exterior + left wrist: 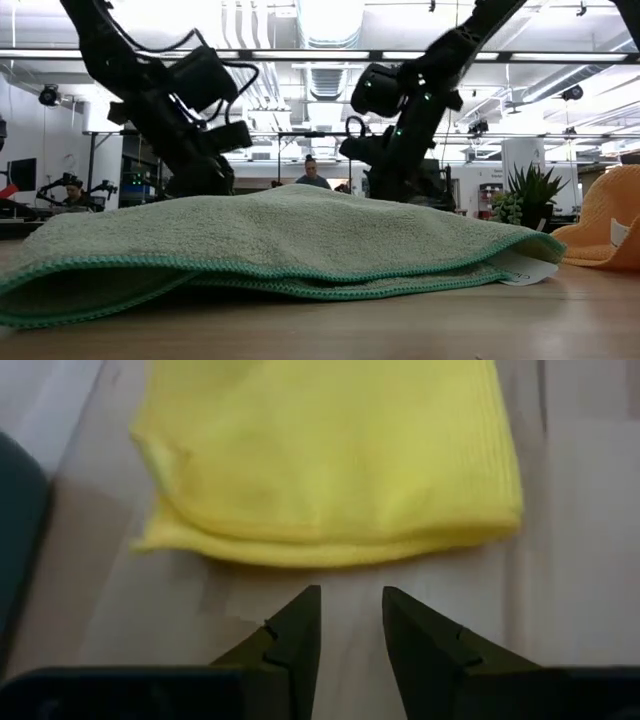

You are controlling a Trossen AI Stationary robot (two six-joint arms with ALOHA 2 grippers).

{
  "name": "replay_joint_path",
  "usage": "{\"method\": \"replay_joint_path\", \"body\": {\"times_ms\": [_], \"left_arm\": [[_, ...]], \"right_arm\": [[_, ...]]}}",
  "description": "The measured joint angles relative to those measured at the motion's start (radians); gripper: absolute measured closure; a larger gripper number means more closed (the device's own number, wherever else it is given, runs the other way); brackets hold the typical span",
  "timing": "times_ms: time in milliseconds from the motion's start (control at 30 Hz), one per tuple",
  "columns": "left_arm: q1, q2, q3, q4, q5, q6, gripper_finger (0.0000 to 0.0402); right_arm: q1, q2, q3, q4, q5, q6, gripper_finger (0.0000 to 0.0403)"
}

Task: Fold microfiber towels
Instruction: Fold the yellow microfiber towel

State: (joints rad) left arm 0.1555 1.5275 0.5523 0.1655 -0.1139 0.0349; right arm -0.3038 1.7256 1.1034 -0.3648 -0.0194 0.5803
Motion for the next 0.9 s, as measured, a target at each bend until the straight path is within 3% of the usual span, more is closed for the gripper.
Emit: {"method": "replay_joint_path", "body": {"times_ms": [133, 333, 900], "left_arm": [[0.002, 0.075, 0.005, 0.082, -0.001, 0.008, 0.0307], [0.002, 0.175, 0.014, 0.266, 0.001, 0.008, 0.0307], [0.001, 0.196, 0.026, 0.292, 0.027, 0.005, 0.0307]], "right_arm": [[0.0, 0.0, 0.069, -0.12, 0.035, -0.015, 0.039], [0.003, 0.011, 0.133, -0.148, 0.039, -0.018, 0.039], [0.055, 0.011, 0.2, -0.099, 0.046, 0.058, 0.039]]}}
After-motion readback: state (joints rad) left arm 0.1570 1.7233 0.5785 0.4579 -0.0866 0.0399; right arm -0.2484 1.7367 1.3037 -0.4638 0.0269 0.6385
